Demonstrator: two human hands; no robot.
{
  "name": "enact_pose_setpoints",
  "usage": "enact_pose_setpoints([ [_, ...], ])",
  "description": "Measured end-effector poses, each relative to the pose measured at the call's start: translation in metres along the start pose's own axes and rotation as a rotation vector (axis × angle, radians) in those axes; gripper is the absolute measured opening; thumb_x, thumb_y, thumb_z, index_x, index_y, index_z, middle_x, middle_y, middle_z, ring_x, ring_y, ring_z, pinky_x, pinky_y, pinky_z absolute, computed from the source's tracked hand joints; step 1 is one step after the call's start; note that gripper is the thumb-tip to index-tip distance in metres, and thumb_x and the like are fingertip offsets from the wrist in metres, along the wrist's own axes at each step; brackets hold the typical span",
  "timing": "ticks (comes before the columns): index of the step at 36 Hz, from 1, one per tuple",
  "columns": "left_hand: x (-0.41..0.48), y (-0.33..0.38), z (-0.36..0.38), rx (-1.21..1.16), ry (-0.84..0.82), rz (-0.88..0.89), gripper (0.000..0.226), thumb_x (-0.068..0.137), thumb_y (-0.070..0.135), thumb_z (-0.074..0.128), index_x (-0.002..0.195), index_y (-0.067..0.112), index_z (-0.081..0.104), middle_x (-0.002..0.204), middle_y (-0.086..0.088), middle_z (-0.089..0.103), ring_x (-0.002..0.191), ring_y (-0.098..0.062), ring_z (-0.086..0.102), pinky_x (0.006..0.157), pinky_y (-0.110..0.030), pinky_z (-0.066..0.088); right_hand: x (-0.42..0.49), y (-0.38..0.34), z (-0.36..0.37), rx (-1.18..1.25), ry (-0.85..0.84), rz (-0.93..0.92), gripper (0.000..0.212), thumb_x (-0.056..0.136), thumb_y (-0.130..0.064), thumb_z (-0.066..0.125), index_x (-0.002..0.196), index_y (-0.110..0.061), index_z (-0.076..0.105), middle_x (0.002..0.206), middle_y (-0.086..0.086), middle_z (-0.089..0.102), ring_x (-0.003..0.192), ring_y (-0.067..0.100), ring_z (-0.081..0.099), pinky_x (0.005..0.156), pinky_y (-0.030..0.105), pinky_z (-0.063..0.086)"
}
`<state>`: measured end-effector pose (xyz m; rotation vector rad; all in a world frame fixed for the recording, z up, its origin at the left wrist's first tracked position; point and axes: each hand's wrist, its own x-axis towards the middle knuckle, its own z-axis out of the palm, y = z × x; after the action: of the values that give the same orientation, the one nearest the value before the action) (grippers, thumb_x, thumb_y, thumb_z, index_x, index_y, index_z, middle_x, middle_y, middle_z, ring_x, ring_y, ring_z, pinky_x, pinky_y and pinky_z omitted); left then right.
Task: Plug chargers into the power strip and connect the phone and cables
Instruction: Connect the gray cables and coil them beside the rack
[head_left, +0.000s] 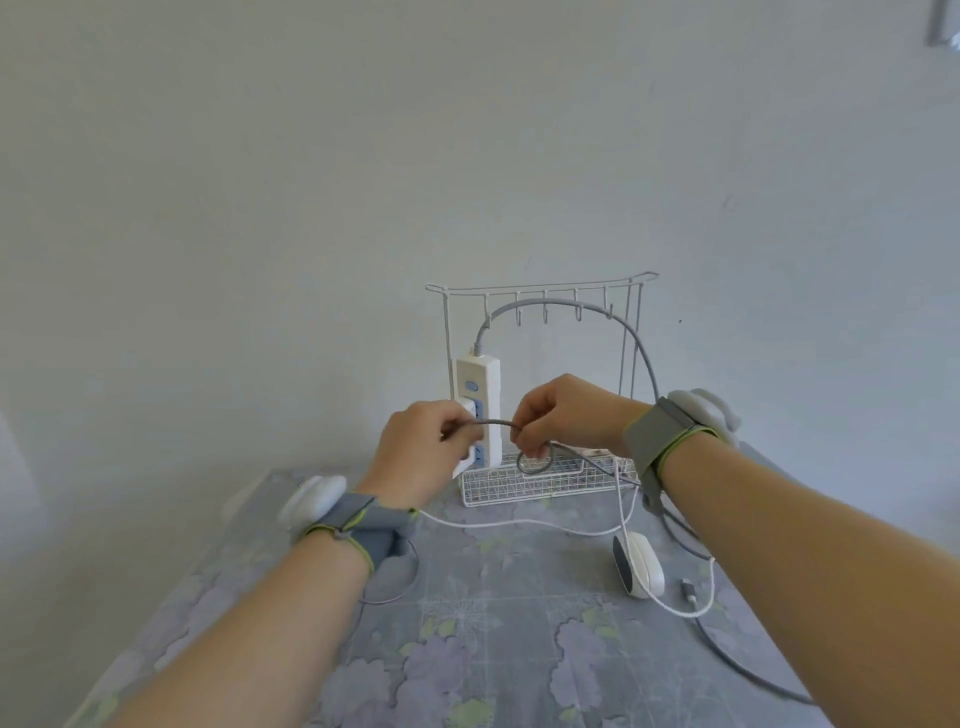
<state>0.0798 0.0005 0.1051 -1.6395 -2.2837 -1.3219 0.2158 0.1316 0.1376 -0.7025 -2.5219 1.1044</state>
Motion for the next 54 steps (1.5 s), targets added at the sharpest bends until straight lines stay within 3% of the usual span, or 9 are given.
enact_pose_setpoints([
  [5,0.0,-0.015,-0.024,-0.061,0.149,-0.081,0.016,0.088,0.02,0.061,0.078,0.015,0.072,0.06,0.004,0.065,0.048,0.004,0.052,0.051,-0.006,0.035,0.001,0.012,-0.008,-0.07,0.077,0.035,0.005,0.079,-0.006,0.07,0.083,-0.006,0.072,0.074,0.009,0.069,0.064,0.013,0.06,0.068,0.02,0.05],
  [12,0.001,-0.026,-0.036,-0.22,0.253,-0.212,0.02,0.087,0.016,0.059,0.07,0.015,0.07,0.059,0.0,0.064,0.048,-0.013,0.047,0.06,-0.028,0.043,-0.002,0.014,0.001,0.108,-0.045,0.138,0.013,0.093,-0.016,0.056,0.089,-0.006,0.062,0.085,0.009,0.072,0.076,0.021,0.067,0.069,0.028,0.053],
  [16,-0.001,-0.031,-0.041,0.157,-0.007,-0.305,0.019,0.08,0.022,0.059,0.065,0.025,0.071,0.067,0.007,0.071,0.065,-0.012,0.06,0.062,-0.025,0.044,-0.003,0.003,-0.003,0.558,0.071,0.139,0.012,0.094,-0.008,0.049,0.096,0.0,0.058,0.08,0.015,0.068,0.067,0.025,0.066,0.073,0.036,0.058],
  [20,-0.002,-0.016,-0.037,0.475,-0.184,-0.286,0.017,0.078,0.03,0.06,0.09,0.029,0.072,0.088,0.007,0.069,0.087,-0.02,0.062,0.07,-0.023,0.042,0.004,-0.008,-0.002,0.421,0.111,0.092,0.011,0.093,-0.009,0.053,0.095,-0.002,0.061,0.088,0.013,0.066,0.08,0.021,0.066,0.079,0.036,0.058],
  [26,0.016,0.023,-0.023,0.196,-0.044,-0.065,0.035,0.073,0.027,0.064,0.107,0.037,0.063,0.089,0.013,0.07,0.087,-0.017,0.063,0.075,-0.027,0.048,0.009,-0.02,0.002,0.223,0.188,-0.016,0.011,0.092,-0.012,0.057,0.09,-0.004,0.063,0.086,0.012,0.07,0.075,0.019,0.065,0.076,0.034,0.057],
  [31,0.033,0.032,-0.029,-0.047,0.047,-0.015,0.01,0.086,0.028,0.064,0.082,0.025,0.073,0.065,0.008,0.064,0.069,-0.012,0.063,0.065,-0.021,0.044,0.01,-0.016,-0.001,0.389,0.315,-0.048,0.025,0.095,-0.028,0.054,0.107,-0.008,0.064,0.11,0.008,0.064,0.077,0.018,0.062,0.062,0.029,0.056],
  [38,0.037,0.011,-0.04,-0.229,0.224,-0.156,0.017,0.089,0.024,0.059,0.082,0.02,0.074,0.066,0.005,0.063,0.069,-0.013,0.058,0.074,-0.038,0.056,0.006,0.016,-0.001,0.02,-0.043,0.169,0.013,0.087,-0.007,0.062,0.097,-0.012,0.068,0.092,0.009,0.072,0.061,0.015,0.061,0.054,0.024,0.054],
  [47,0.013,-0.038,-0.05,0.504,0.016,-0.285,0.013,0.076,0.022,0.062,0.079,0.023,0.074,0.086,0.001,0.073,0.082,-0.026,0.066,0.066,-0.025,0.046,0.009,0.056,-0.049,-0.14,0.603,0.343,0.028,0.091,-0.02,0.056,0.072,-0.01,0.073,0.08,0.009,0.074,0.075,0.027,0.069,0.076,0.042,0.059],
  [54,0.015,-0.026,-0.033,0.215,-0.014,-0.144,0.009,0.081,0.02,0.067,0.079,0.022,0.075,0.084,0.002,0.073,0.086,-0.021,0.066,0.076,-0.025,0.048,0.011,0.028,-0.007,-0.173,0.091,0.154,0.046,0.083,-0.025,0.072,0.125,-0.012,0.059,0.114,0.004,0.066,0.078,0.016,0.066,0.068,0.026,0.056],
])
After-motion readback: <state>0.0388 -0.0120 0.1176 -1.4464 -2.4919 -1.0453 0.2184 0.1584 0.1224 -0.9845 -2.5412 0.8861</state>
